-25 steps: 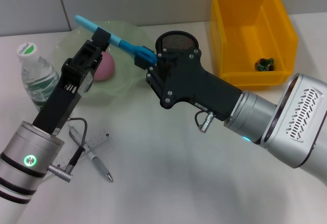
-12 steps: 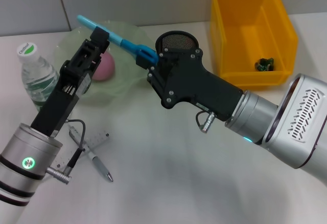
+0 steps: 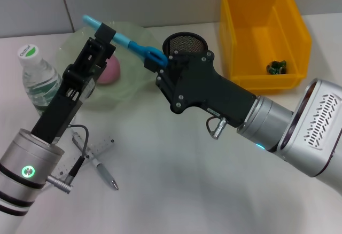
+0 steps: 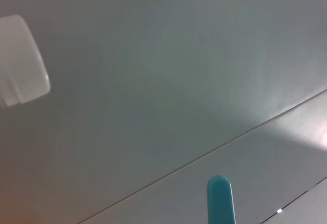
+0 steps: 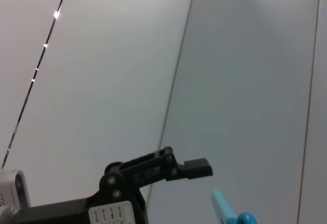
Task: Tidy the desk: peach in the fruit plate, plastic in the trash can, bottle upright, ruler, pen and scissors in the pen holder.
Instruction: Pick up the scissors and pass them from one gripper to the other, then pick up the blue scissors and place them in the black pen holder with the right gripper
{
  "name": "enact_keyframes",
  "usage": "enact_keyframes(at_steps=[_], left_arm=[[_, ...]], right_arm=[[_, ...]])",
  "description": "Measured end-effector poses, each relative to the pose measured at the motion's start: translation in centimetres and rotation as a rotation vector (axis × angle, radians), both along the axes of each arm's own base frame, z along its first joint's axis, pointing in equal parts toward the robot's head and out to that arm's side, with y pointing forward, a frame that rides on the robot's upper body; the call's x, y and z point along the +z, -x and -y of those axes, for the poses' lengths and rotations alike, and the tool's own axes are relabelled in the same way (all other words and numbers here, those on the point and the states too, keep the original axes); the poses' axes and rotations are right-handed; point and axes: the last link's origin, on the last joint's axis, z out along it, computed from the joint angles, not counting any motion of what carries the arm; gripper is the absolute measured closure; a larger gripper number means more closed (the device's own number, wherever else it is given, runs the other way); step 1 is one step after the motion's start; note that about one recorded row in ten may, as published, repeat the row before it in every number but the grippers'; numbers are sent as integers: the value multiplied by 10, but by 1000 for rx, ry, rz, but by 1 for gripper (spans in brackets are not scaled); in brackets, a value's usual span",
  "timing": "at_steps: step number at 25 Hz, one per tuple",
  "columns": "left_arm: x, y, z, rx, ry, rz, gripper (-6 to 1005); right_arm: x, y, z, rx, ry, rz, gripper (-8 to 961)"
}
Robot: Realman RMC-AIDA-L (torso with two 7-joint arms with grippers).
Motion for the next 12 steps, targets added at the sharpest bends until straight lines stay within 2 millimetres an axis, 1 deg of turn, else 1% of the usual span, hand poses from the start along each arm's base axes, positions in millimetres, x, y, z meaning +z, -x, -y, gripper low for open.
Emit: enact_keyframes(at_steps=[4, 7, 8, 9, 10, 12], left_arm=[[2, 0, -1, -16, -8, -15, 170], [5, -1, -2, -77, -20, -58, 148], [7, -2, -3, -110, -26, -82, 140], [11, -3, -5, -178, -38, -128, 133], [11, -3, -5, -178, -38, -128, 133], [18, -4, -8, -234, -57, -160, 135]], right_arm=[[3, -1, 0, -14, -13, -26, 870], [8, -1, 0, -41, -21, -79, 870], [11, -3, 0, -58, -14, -105, 870], [14, -4, -1, -74, -6, -128, 870], [18, -7, -2, -96, 9, -157, 870], [24, -14, -5, -130, 42, -194, 870]])
